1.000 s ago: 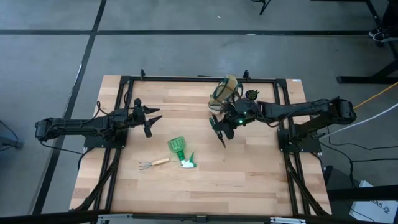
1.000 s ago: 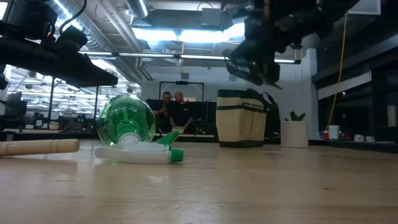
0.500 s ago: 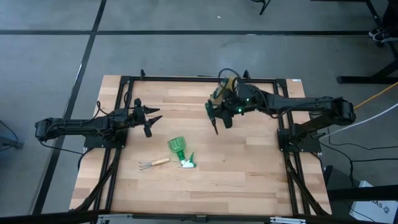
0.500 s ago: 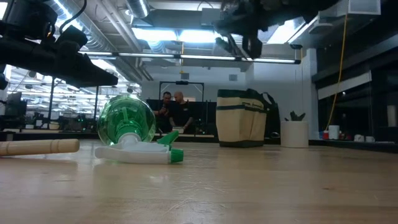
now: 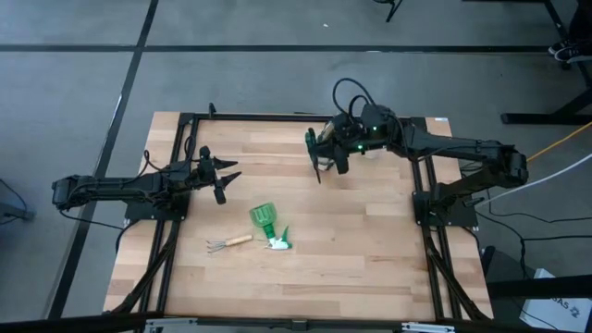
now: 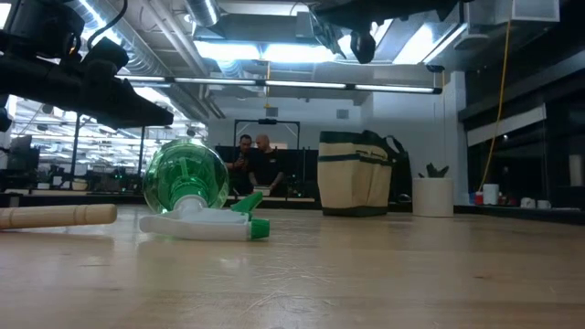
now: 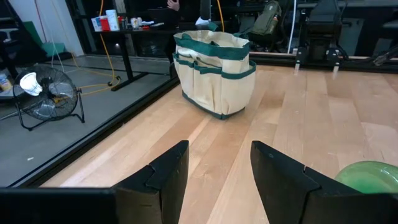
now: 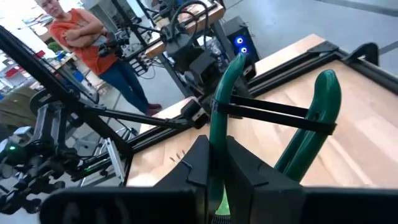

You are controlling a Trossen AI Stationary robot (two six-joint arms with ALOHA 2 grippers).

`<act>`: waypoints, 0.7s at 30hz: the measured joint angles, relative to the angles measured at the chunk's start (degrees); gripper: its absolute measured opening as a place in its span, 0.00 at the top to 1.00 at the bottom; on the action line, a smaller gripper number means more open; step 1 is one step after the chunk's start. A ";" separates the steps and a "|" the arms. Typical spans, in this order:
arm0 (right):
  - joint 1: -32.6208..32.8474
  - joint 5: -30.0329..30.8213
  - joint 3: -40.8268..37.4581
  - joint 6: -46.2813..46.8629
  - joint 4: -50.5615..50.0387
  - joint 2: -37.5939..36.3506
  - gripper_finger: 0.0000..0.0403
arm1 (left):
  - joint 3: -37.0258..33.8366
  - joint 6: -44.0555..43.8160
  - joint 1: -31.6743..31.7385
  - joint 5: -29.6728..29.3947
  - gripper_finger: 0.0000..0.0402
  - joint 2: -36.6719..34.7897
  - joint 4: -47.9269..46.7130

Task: Pick & Place Garden tools in Gardening bag
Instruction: Put the green shear scissors into the brown gardening bag

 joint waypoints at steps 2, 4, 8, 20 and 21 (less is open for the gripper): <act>-0.69 -0.41 0.33 -0.51 -0.33 0.00 0.93 | 0.00 0.00 0.01 0.01 0.58 0.01 0.00; -1.52 -1.28 0.73 -0.84 -0.31 0.00 0.93 | -0.01 0.00 -0.01 0.01 0.58 0.01 0.02; -3.54 -2.78 1.41 -1.59 -0.15 0.00 0.93 | 0.01 0.00 -0.01 0.00 0.58 0.01 0.00; -10.48 -1.43 3.65 -4.90 -1.72 -0.04 0.93 | 0.00 0.00 -0.01 0.00 0.58 0.00 0.00; -11.08 -1.42 3.65 -5.18 -1.85 -0.04 0.93 | 0.01 0.00 0.01 0.01 0.58 0.01 0.01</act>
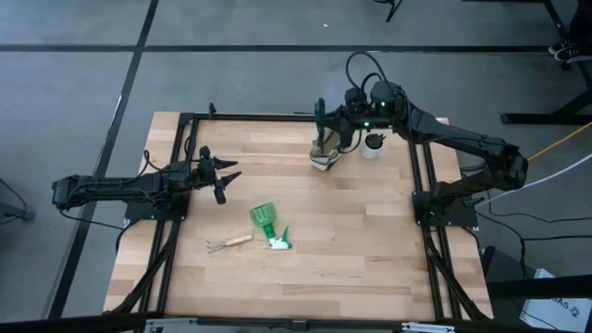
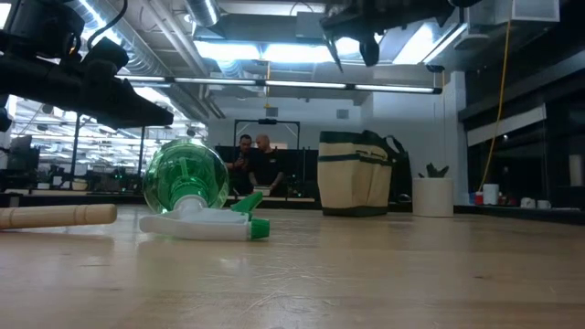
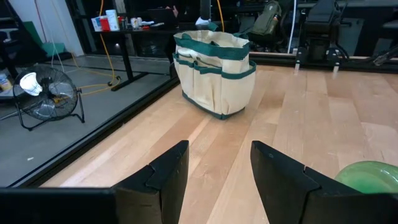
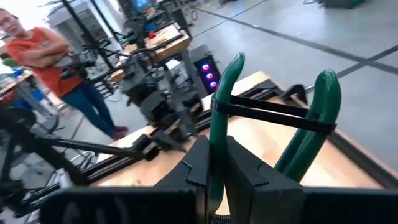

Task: Pick & Place Garden tools in Gardening bag
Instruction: Put the green shear scissors into the brown gardening bag

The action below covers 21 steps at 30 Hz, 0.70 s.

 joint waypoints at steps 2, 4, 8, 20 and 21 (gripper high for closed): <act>-1.11 0.02 -0.01 -0.47 -0.05 0.00 0.93 | -0.01 0.00 0.00 0.00 0.58 0.01 -0.01; -2.17 0.09 0.00 -1.35 -0.38 0.00 0.93 | -0.01 0.00 0.00 0.00 0.58 0.01 0.02; -4.42 0.15 0.00 -2.09 -0.56 0.00 0.93 | 0.00 0.00 -0.02 0.00 0.58 0.00 0.00; -5.88 0.15 0.00 -2.10 -3.24 0.02 0.93 | 0.01 0.00 0.00 0.00 0.58 0.01 0.00; -5.83 0.15 0.00 -2.11 -4.12 0.02 0.93 | -0.01 0.00 -0.02 0.00 0.58 -0.01 0.00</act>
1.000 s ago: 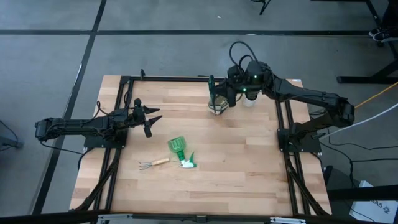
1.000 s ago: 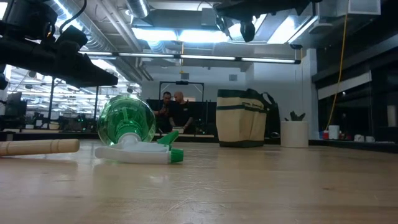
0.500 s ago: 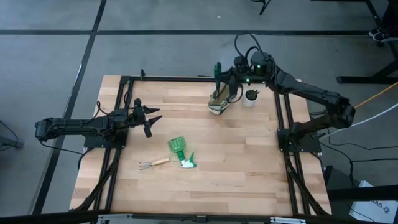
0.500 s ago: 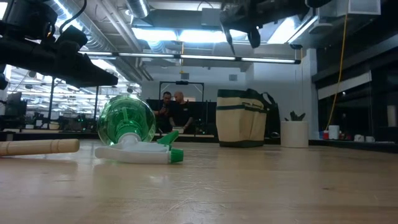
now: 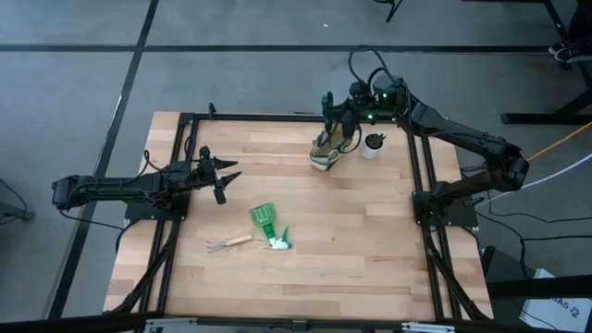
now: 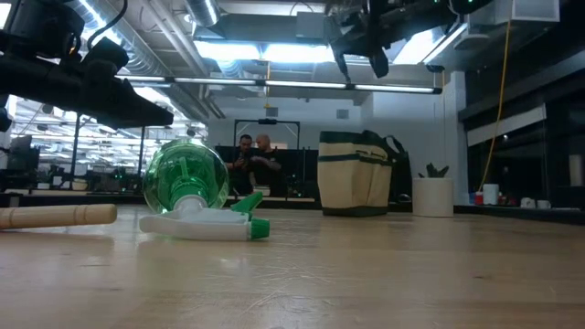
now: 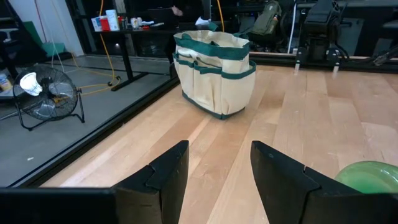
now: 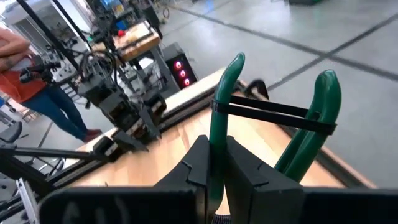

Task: Pick & Place Garden tools in Gardening bag
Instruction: Put the green shear scissors into the brown gardening bag

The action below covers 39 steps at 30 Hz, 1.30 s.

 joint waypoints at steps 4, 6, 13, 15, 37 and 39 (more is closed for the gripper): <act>0.39 -0.02 0.00 -1.42 -2.83 0.00 0.93 | 0.02 0.00 0.02 0.00 0.58 0.02 0.00; 0.40 0.02 0.00 -4.02 -3.44 0.00 0.93 | 0.01 0.00 0.02 0.00 0.58 0.01 0.01; 0.38 5.07 0.00 -17.94 -3.31 0.02 0.93 | 0.01 0.00 0.01 0.00 0.58 0.02 0.00; 0.39 5.42 0.00 -23.32 -3.68 0.02 0.93 | 0.00 0.00 0.01 0.00 0.58 0.02 0.00; 0.47 7.68 0.07 -50.36 -7.87 9.98 0.93 | 0.01 0.00 0.01 0.00 0.58 0.00 0.00; 0.47 10.21 0.07 -50.36 -8.10 10.77 0.93 | 0.01 0.00 0.01 0.00 0.58 0.00 0.00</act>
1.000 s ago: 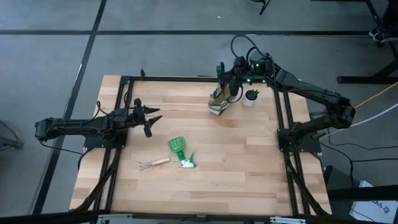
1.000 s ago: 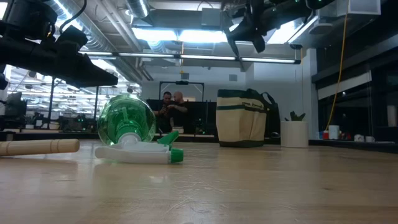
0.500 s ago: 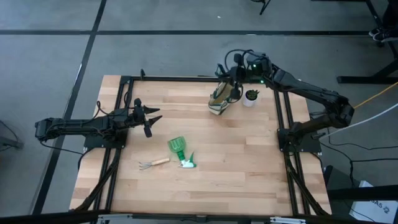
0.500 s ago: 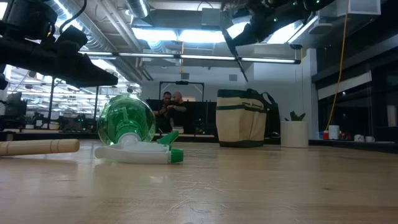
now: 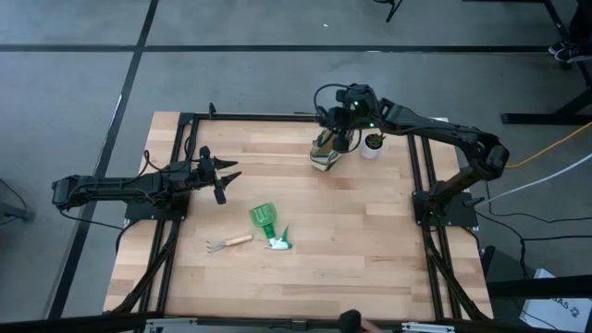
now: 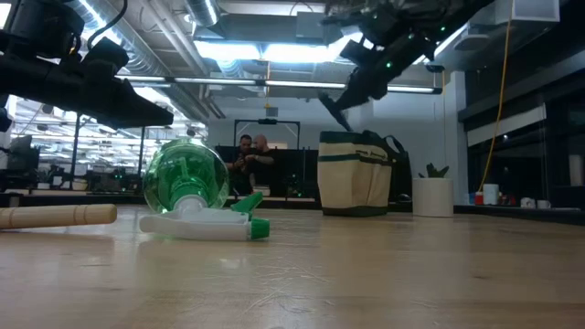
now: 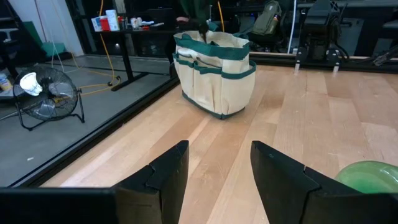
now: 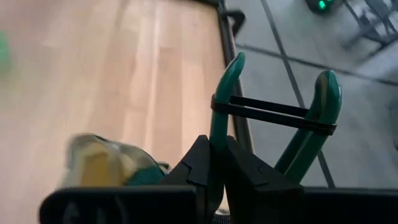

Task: Pick & Place Garden tools in Gardening bag
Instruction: Put the green shear scissors into the brown gardening bag

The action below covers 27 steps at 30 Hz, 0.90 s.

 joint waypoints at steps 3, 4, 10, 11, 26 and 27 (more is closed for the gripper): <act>-0.07 2.79 -0.02 0.49 -0.58 0.40 0.93 | -0.01 0.00 0.00 0.00 0.58 0.00 0.00; -0.21 3.41 -0.02 1.30 -0.95 0.42 0.93 | -0.01 0.00 0.01 0.00 0.58 0.02 0.00; -1.92 4.31 -0.02 13.14 -1.53 0.42 0.93 | 0.00 0.00 -0.02 -0.01 0.58 0.00 0.01; -2.20 4.45 -0.02 15.89 -1.52 0.42 0.93 | -0.01 0.00 0.00 -0.01 0.58 0.00 0.01; -2.36 4.19 -0.04 45.48 -1.11 0.42 0.93 | -0.01 0.00 0.00 0.00 0.58 0.01 0.01; -2.36 4.19 -0.04 45.48 -1.16 0.42 0.93 | -0.02 0.00 -0.01 -0.02 0.58 0.00 0.00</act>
